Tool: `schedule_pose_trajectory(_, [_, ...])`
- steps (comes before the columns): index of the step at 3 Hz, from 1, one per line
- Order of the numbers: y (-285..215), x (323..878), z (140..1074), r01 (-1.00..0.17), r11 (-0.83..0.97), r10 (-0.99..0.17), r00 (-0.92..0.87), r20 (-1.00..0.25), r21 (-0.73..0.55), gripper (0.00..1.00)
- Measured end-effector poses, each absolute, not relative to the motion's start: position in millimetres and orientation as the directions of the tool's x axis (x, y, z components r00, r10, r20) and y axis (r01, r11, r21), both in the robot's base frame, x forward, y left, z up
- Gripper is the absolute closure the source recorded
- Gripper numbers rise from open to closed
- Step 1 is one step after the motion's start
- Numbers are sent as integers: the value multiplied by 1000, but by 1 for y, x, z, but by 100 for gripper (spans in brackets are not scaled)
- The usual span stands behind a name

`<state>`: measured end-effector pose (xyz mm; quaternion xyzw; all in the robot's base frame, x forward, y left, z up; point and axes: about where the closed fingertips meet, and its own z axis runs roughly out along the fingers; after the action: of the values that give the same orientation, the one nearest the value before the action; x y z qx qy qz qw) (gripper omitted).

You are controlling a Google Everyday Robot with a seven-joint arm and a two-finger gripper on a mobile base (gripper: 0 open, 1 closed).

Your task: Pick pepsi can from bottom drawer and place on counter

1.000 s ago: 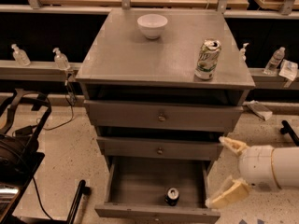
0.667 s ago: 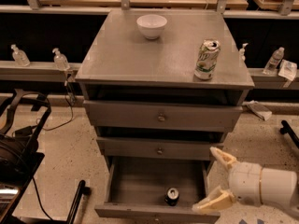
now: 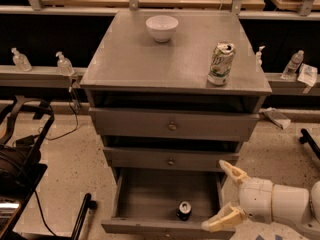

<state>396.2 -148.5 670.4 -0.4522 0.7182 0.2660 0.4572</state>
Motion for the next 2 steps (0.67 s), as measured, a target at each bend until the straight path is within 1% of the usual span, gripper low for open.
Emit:
schedule_pose_trajectory(1, [-141,415,628,-906,421,-412,-151,-899,-41,0])
schedule_pose_trajectory(2, [-135,450,569,-904,398,-421,-30,-907,-154,0])
